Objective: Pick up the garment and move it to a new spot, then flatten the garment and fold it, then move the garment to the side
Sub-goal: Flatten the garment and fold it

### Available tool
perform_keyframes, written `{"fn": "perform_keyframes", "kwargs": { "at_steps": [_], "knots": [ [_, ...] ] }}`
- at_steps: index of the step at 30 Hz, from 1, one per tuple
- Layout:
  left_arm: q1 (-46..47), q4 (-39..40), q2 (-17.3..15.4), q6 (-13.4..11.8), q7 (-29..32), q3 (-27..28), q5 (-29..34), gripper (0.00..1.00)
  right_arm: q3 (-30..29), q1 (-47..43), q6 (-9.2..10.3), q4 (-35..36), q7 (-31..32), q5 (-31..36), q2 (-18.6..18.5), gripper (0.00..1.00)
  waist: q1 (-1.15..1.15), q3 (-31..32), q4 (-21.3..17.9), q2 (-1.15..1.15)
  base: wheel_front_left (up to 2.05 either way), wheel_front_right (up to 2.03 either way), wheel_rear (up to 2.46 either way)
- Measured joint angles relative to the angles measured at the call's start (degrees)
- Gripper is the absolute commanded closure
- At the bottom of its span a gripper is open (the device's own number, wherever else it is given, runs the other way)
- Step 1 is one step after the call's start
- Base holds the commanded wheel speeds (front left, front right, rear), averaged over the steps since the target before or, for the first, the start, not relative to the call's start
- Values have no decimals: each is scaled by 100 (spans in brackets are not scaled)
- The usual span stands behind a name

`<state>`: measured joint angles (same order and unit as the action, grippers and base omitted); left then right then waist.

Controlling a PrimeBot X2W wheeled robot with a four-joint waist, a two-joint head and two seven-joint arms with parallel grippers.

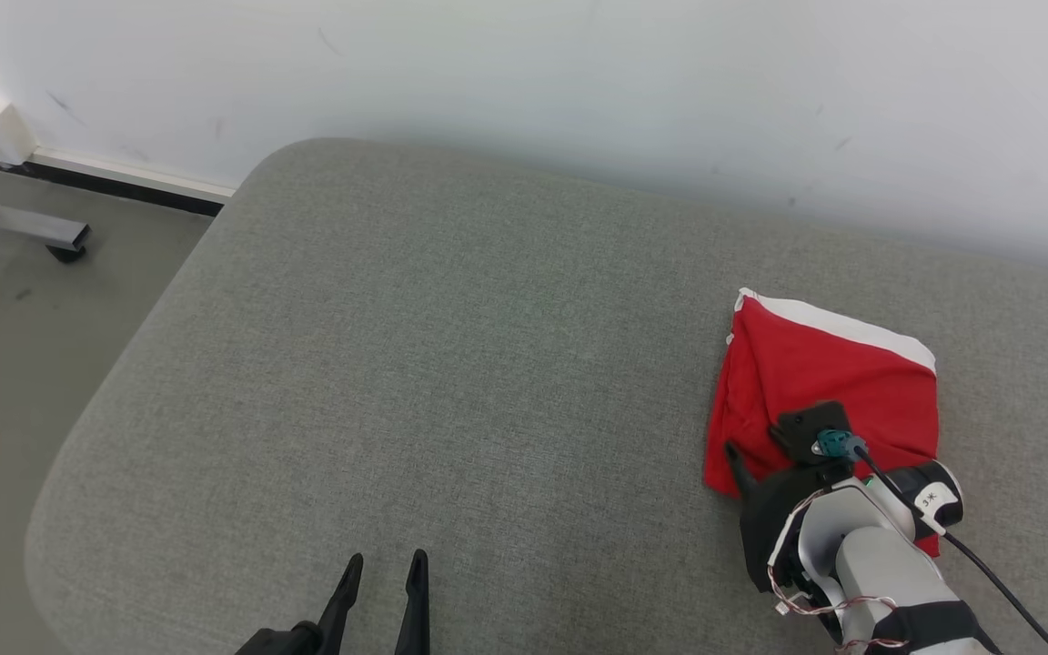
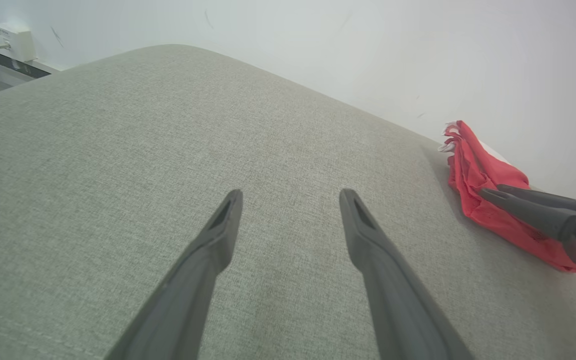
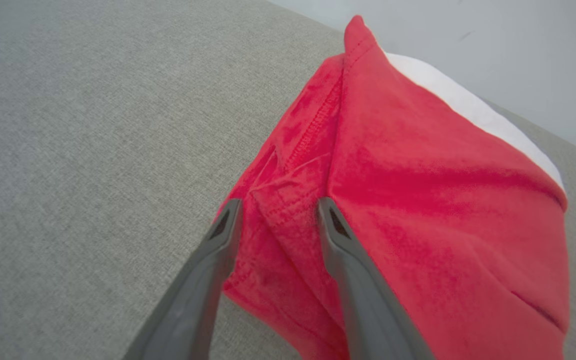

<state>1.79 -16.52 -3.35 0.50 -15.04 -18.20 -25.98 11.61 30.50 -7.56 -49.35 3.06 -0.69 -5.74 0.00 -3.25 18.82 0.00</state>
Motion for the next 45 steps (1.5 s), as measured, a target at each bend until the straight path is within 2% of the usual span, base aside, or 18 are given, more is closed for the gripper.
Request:
{"fn": "perform_keyframes", "kwargs": {
  "at_steps": [5,6,9,10,12,13,14,30,37,38,39,40,45],
  "knots": [
    [24,9,-2,0,0,-2,-32,0,-162,162,0,-185,-32,180,60,34,0,-62,32,0,0,0,0],
    [34,11,-2,-1,0,-2,-33,0,-187,181,0,-209,-62,192,75,50,0,-74,36,0,0,0,0],
    [38,9,-2,-3,0,-4,-36,0,-230,233,0,-285,-110,248,102,59,0,-98,46,0,0,0,0],
    [39,8,-1,-4,0,-2,-42,0,-240,237,0,-307,-122,269,114,65,0,-101,46,0,0,0,0],
    [39,3,-1,-7,0,5,-46,0,-244,237,0,-356,-152,314,134,77,0,-97,41,0,0,0,0],
    [39,2,-1,-8,0,11,-52,0,-238,238,0,-375,-160,328,143,94,0,-94,36,0,0,0,0],
    [39,2,-1,-9,0,15,-53,0,-231,238,0,-389,-177,334,152,100,0,-91,29,0,0,0,0],
    [24,-2,5,-47,-1,62,-77,0,591,-143,0,-26,-167,-3,267,100,0,4,-170,0,0,0,0],
    [26,5,9,-48,-1,60,-77,0,723,-280,0,320,-105,-145,270,100,0,-7,-220,0,0,0,0],
    [26,4,10,-48,-1,64,-77,0,731,-305,0,371,-100,-154,270,95,0,-4,-229,0,0,0,0],
    [25,3,10,-49,0,68,-77,0,740,-343,0,428,-99,-168,270,14,0,1,-237,0,0,0,0],
    [23,4,10,-49,0,78,-77,0,740,-388,0,495,-105,-188,270,0,0,8,-247,0,0,0,0],
    [-42,10,-2,-79,0,172,-78,0,764,-623,0,975,-185,-417,277,0,0,72,-340,0,0,0,0]
  ]
}}
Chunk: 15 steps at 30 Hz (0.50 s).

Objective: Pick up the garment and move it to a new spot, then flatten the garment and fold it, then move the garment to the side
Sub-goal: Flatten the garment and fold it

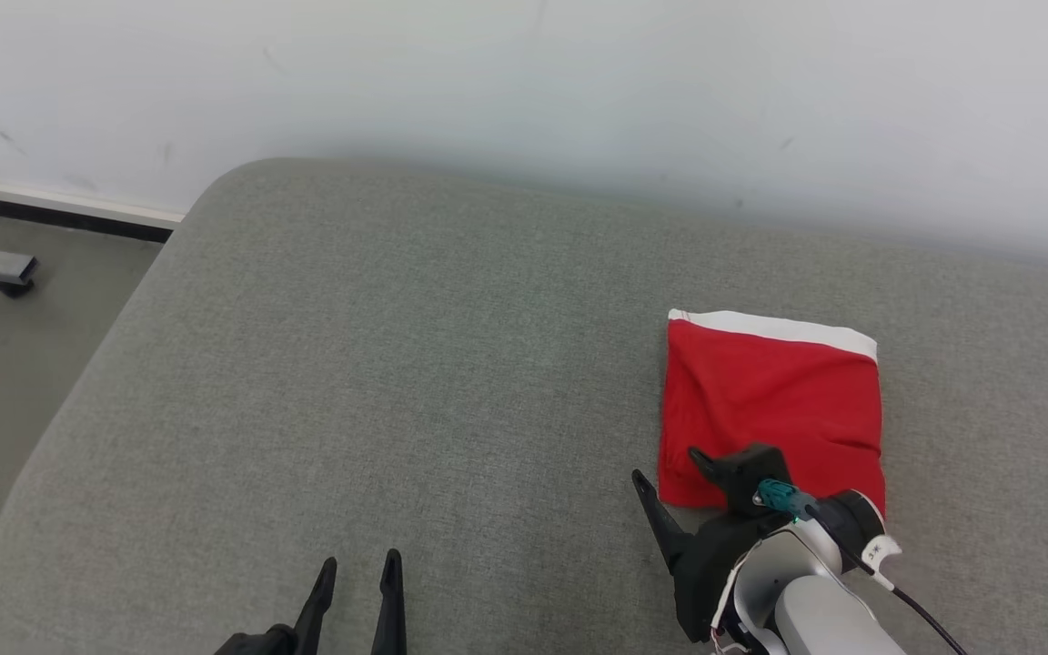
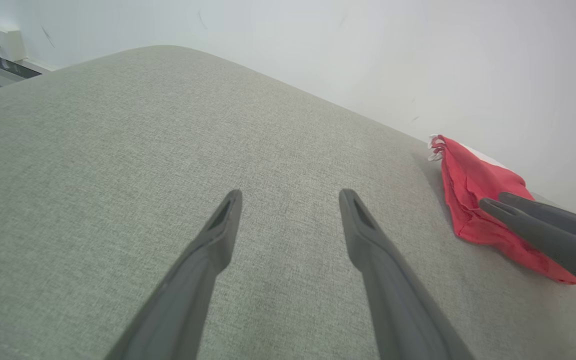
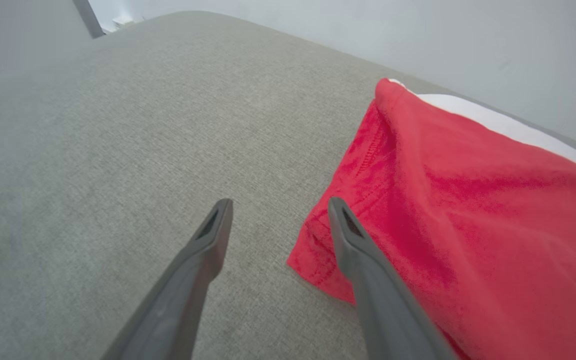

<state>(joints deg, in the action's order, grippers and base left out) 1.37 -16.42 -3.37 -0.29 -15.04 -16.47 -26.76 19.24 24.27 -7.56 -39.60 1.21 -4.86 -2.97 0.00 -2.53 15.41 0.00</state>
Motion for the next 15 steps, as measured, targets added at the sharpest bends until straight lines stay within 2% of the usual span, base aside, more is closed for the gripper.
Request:
{"fn": "perform_keyframes", "kwargs": {
  "at_steps": [4,7,9,15],
  "knots": [
    [-44,14,-32,-29,0,125,-7,0,-98,-265,0,548,-122,-249,4,0,0,76,-138,0,0,0,0],
    [-105,51,-82,-48,0,235,-4,0,-437,-542,0,998,-277,-309,-2,0,0,152,-266,0,0,0,0],
    [-115,96,-126,-54,0,336,51,0,-1021,-932,0,1480,-459,-280,-7,0,0,234,-404,0,0,0,0],
    [-99,196,-208,-12,-1,575,299,0,-2081,-1651,0,2284,-792,-98,-3,0,0,357,-706,0,0,0,0]
  ]
}}
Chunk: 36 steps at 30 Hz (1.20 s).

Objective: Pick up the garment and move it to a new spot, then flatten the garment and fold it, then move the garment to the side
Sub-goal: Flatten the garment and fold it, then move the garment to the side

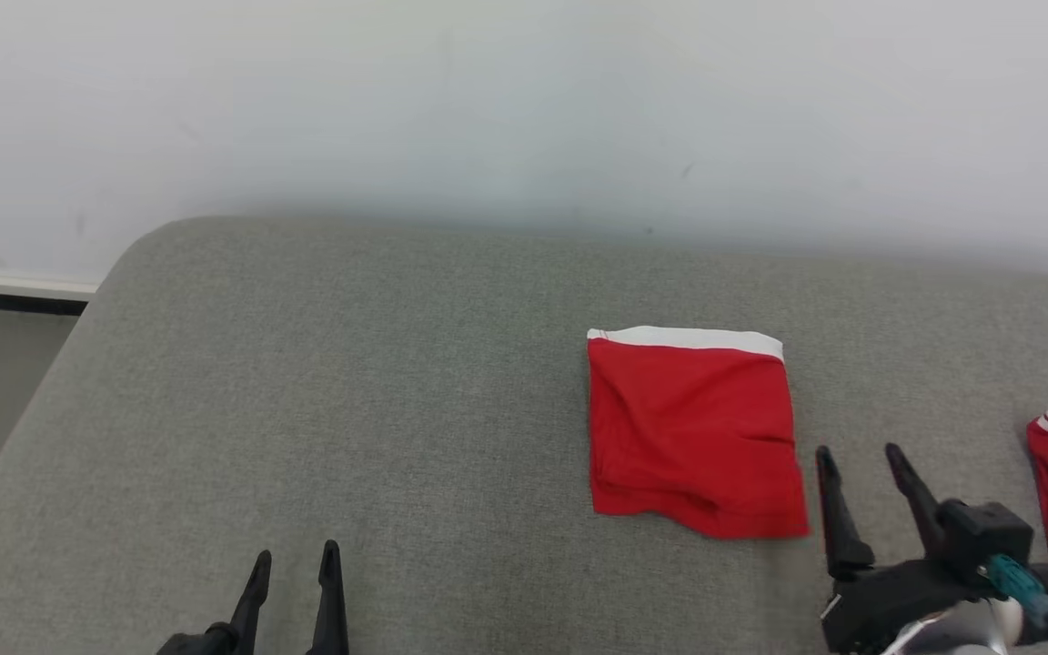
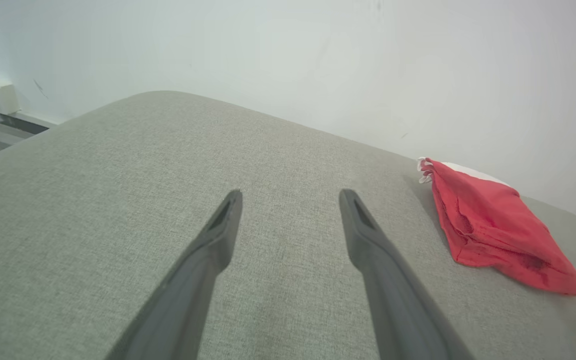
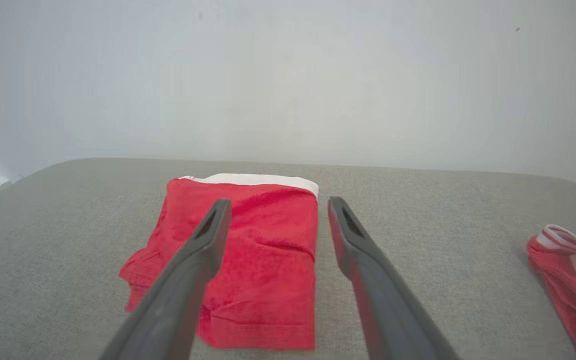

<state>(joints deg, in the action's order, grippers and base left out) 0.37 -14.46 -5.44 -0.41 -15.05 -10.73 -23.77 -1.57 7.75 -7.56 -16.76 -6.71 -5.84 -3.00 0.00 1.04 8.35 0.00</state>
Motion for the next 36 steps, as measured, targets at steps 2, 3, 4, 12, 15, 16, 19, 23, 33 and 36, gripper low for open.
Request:
{"fn": "perform_keyframes", "kwargs": {
  "at_steps": [2,3,4,12,15,16,19,23,33,36],
  "knots": [
    [4,19,-3,49,0,76,75,0,-250,-168,0,156,-90,33,4,0,0,31,-99,0,0,0,0],
    [5,36,-2,80,1,122,113,0,-380,-238,0,219,-99,34,4,0,0,46,-149,0,0,0,0],
    [6,64,-3,119,0,157,169,0,-521,-304,0,268,-116,34,3,0,0,61,-195,0,0,0,0],
    [-62,85,51,411,1,417,494,0,-810,-859,0,520,-247,-31,4,0,0,190,-495,0,0,0,0],
    [-170,74,71,503,1,543,620,0,-690,-1062,0,521,-339,-113,-14,0,0,230,-573,0,0,0,0],
    [-195,68,82,530,1,598,625,0,-654,-1123,0,500,-347,-127,-45,0,0,242,-595,0,0,0,0],
    [-283,46,111,576,1,780,670,0,-573,-1263,0,439,-392,-232,-96,0,0,277,-648,0,0,0,0],
    [-394,10,136,605,1,940,816,0,-487,-1368,0,410,-401,-327,-101,0,0,310,-713,0,0,0,0],
    [-449,-103,188,697,1,1151,987,0,-392,-1389,0,444,-338,-357,-97,0,0,314,-791,0,0,0,0],
    [-456,-121,199,702,1,1157,1011,0,-417,-1389,0,468,-333,-363,-90,0,0,299,-786,0,0,0,0]
  ]
}}
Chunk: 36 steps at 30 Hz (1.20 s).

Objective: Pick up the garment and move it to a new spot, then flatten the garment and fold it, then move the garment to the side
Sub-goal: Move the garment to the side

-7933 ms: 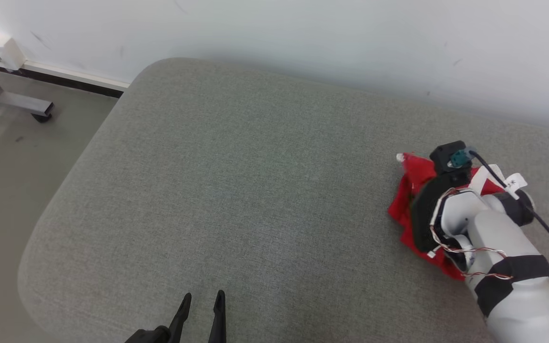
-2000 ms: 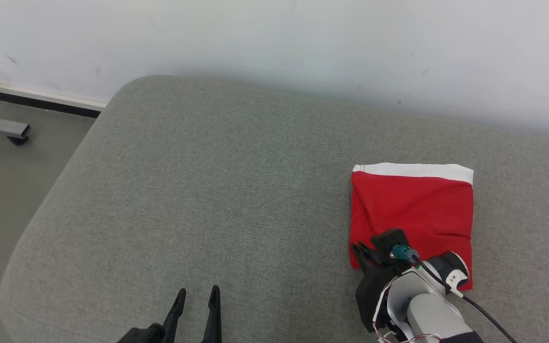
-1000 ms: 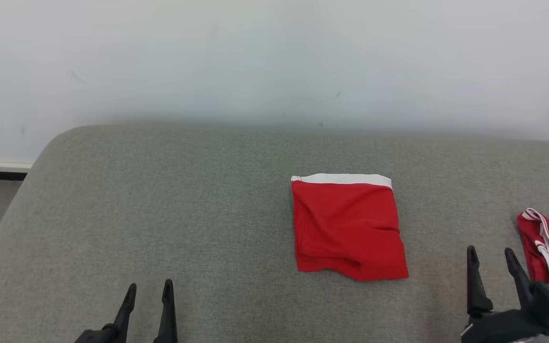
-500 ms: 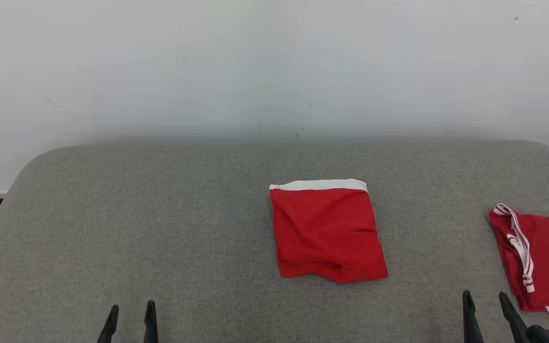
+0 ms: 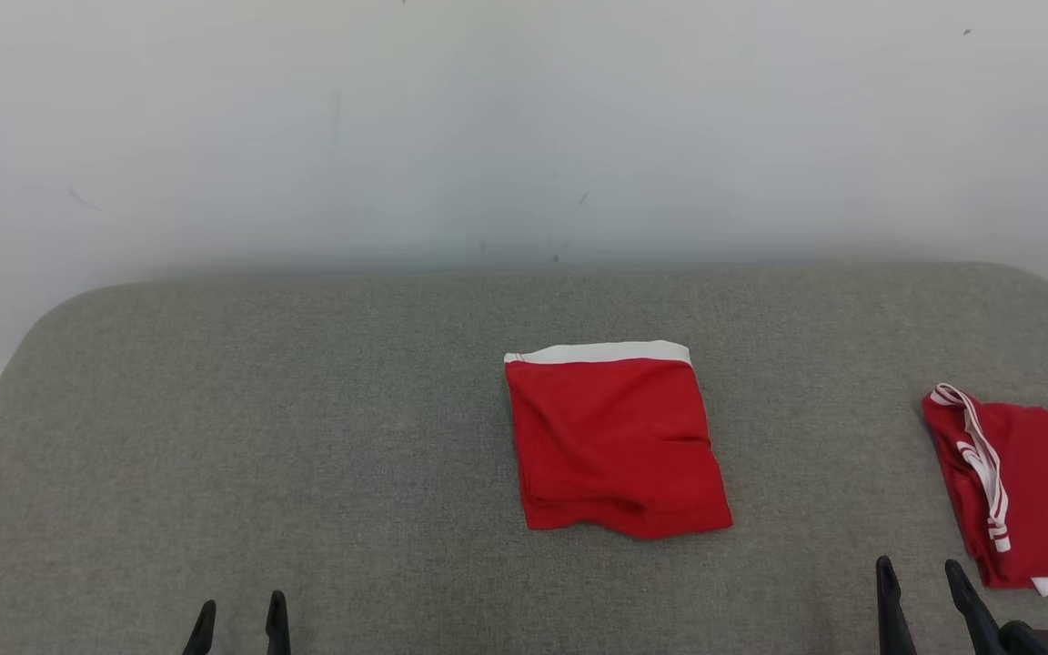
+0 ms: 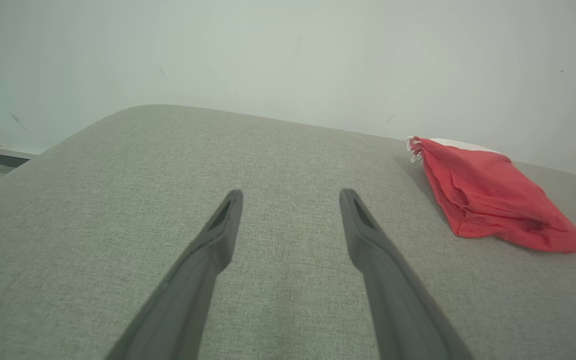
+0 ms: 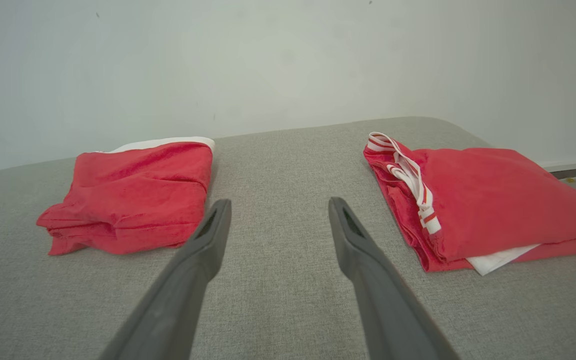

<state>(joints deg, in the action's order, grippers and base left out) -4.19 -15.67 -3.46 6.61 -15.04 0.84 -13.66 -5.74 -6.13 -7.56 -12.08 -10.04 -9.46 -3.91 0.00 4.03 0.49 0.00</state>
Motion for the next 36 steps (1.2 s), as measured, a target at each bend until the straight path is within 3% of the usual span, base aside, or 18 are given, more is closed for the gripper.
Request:
{"fn": "perform_keyframes", "kwargs": {
  "at_steps": [7,12,19,27,36],
  "knots": [
    [-1,-54,27,44,0,1,16,0,-2,40,0,-5,92,-16,18,0,0,-26,21,0,0,0,0],
    [1,-57,34,46,0,-11,22,0,105,285,0,2,523,-78,-37,0,0,-49,53,0,0,0,0],
    [20,-25,46,52,0,-118,22,0,42,1343,1,-74,1856,-207,-99,0,0,-149,186,0,0,0,0],
    [238,38,51,54,0,-346,0,0,-183,2787,1,-797,3504,-328,-105,0,0,-473,447,0,0,0,0],
    [471,62,55,56,0,-587,-181,0,-648,3624,1,-1734,4333,-86,-82,0,1,-1005,905,-1,0,0,0]
  ]
}}
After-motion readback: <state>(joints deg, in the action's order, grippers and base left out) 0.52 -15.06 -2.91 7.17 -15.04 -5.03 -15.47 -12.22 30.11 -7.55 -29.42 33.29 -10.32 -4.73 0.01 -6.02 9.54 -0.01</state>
